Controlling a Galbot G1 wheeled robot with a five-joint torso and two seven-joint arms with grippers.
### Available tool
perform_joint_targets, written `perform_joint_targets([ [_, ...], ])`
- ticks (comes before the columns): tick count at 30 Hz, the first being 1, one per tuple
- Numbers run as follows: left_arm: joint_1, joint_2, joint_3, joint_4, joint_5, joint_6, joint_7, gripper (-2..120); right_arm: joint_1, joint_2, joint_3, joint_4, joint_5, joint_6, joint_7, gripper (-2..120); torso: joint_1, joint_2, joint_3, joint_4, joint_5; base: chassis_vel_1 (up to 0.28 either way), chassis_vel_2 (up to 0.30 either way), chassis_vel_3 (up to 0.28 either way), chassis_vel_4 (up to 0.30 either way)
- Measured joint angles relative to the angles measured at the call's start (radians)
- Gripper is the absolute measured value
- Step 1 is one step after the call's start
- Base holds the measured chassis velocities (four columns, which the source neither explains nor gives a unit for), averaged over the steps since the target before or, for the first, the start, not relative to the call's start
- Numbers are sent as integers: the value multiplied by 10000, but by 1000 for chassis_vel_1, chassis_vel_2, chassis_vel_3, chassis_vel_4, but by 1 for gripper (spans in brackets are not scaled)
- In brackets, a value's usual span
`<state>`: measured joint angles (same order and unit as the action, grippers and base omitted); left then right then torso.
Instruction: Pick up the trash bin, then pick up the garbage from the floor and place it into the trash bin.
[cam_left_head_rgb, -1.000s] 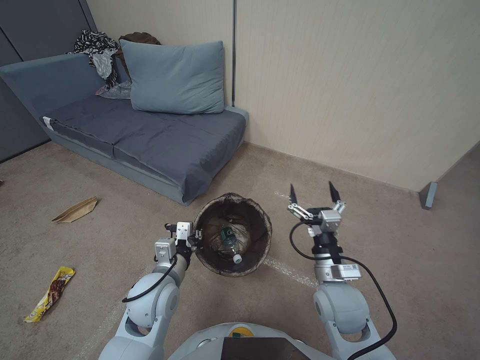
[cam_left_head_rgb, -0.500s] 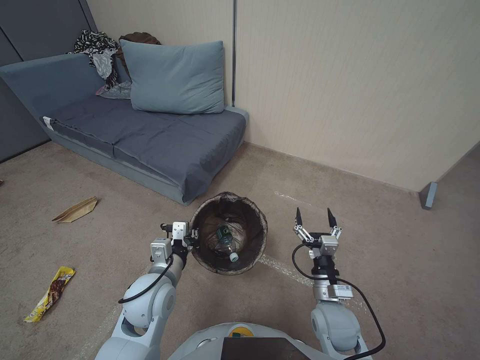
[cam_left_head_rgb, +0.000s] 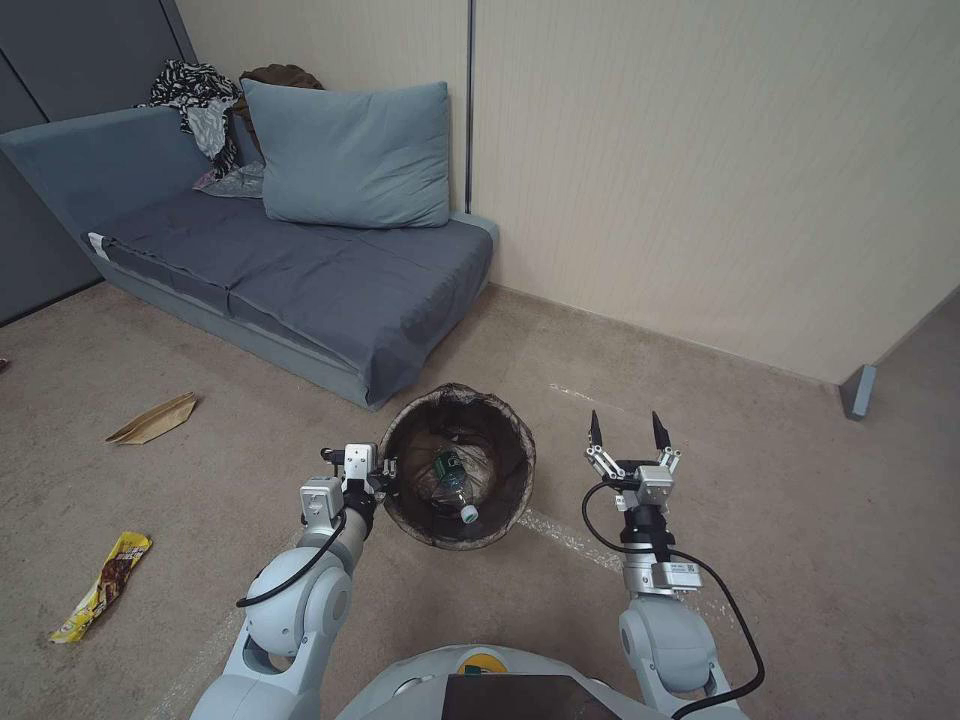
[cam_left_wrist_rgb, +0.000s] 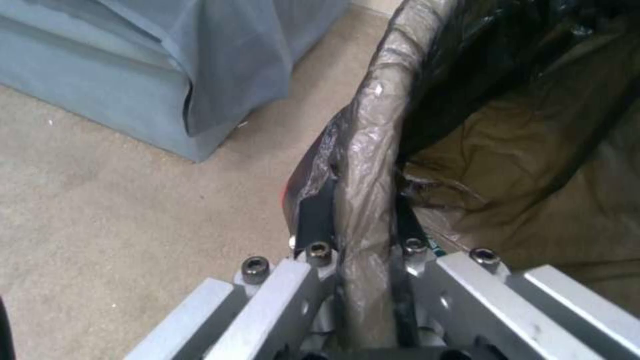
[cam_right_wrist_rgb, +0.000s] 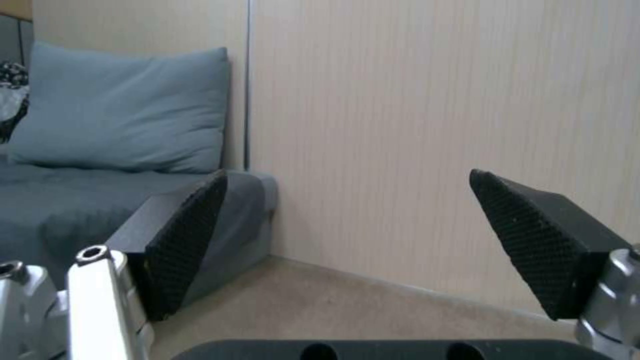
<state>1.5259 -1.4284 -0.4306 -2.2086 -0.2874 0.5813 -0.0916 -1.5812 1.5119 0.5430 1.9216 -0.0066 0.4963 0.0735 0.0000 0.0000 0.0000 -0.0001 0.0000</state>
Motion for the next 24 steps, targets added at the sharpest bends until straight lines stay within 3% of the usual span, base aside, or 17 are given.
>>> perform_joint_targets([
  [10,14,-7,21,0,1,-38,4,0,69,-3,2,87,5,-87,-3,88,0,0,0,0,0,24,22,33,20],
  [24,11,-23,51,42,30,-112,44,0,203,-12,-19,116,-7,-158,-8,88,0,0,0,1,0,94,109,97,97],
])
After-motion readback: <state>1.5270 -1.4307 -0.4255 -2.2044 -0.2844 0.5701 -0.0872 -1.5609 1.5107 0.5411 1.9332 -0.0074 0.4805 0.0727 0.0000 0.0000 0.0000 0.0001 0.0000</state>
